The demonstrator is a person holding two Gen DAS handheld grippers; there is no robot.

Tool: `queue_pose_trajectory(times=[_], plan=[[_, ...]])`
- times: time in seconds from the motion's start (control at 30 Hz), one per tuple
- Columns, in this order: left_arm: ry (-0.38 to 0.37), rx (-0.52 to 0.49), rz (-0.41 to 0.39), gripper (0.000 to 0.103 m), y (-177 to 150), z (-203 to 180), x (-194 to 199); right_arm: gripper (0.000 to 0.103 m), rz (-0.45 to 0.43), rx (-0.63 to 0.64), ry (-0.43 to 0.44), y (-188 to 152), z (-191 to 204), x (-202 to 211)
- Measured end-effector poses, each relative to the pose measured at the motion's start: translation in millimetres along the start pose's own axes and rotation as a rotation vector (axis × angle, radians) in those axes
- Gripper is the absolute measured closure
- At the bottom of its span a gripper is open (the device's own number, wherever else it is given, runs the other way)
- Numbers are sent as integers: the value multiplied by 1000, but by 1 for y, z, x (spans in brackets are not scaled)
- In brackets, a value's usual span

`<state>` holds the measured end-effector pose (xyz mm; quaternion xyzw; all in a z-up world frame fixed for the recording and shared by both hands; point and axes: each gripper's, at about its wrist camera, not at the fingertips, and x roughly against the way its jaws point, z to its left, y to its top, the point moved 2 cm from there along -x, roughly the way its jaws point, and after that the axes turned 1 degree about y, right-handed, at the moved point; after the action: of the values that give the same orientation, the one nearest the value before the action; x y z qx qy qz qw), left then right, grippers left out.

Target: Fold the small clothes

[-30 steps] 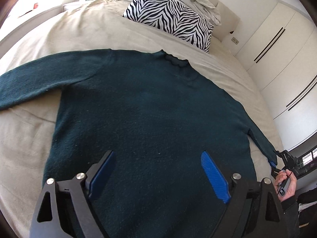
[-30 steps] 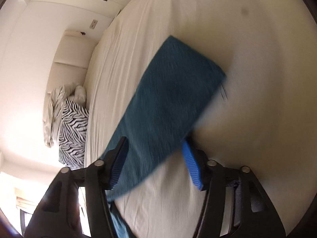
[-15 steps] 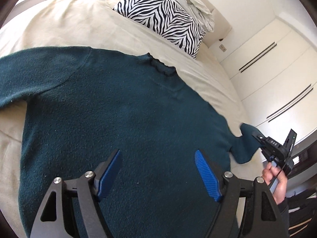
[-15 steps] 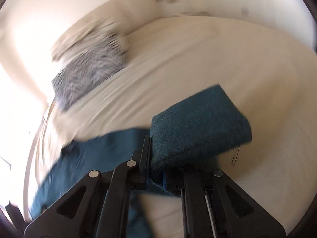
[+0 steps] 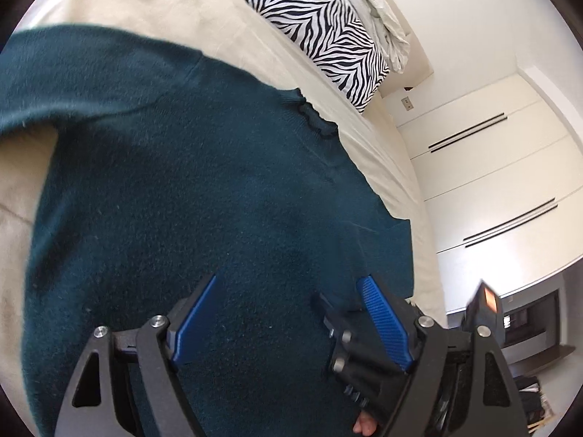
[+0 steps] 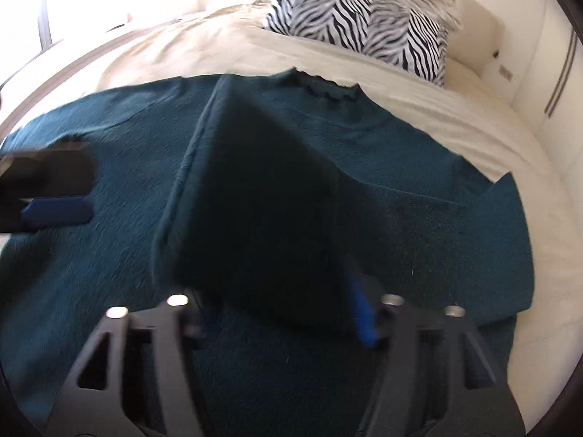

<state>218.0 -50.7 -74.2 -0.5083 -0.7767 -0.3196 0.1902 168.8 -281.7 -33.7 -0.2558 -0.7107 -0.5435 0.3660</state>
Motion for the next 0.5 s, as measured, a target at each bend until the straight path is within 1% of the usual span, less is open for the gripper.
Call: queue_pose_trajectory(times=[0.03,0.07,0.1,0.13,0.17,0.2,0.23,0.3,0.33,0.37,0.43,0.5], plan=[[-12,17,9,21,0,1,-3,38,-4,38,-25,-2,15,-1],[-17,23,14,21,-1,0,-6,38,-11,62,-44,-8,19,6],[-25,27,21,21,-1,-1,-9,38,-21,35,-30,-12,14,11],[-29,30,29,19,-1,-2,-12,38,-23,-8,-4,-12,4,14],[-28,33,41,18,0,-3,-17,38,-18,-110,51,-17,-11,16],[-20,42,51,17,0,-3,-21,37,-11,-174,81,-27,-17,22],[-20,53,65,18,1,-4,-27,38,2,-286,130,-35,-35,22],[-25,48,87,18,3,-11,-38,37,8,-430,197,-52,-57,28],[-18,33,96,20,4,-16,-43,37,9,-502,233,-64,-69,34],[-6,16,110,27,5,-22,-51,37,9,-574,270,-72,-81,34],[11,-11,154,34,4,-31,-64,37,6,-692,329,-90,-100,34],[37,-41,190,44,5,-37,-78,37,-4,-781,384,-99,-116,31]])
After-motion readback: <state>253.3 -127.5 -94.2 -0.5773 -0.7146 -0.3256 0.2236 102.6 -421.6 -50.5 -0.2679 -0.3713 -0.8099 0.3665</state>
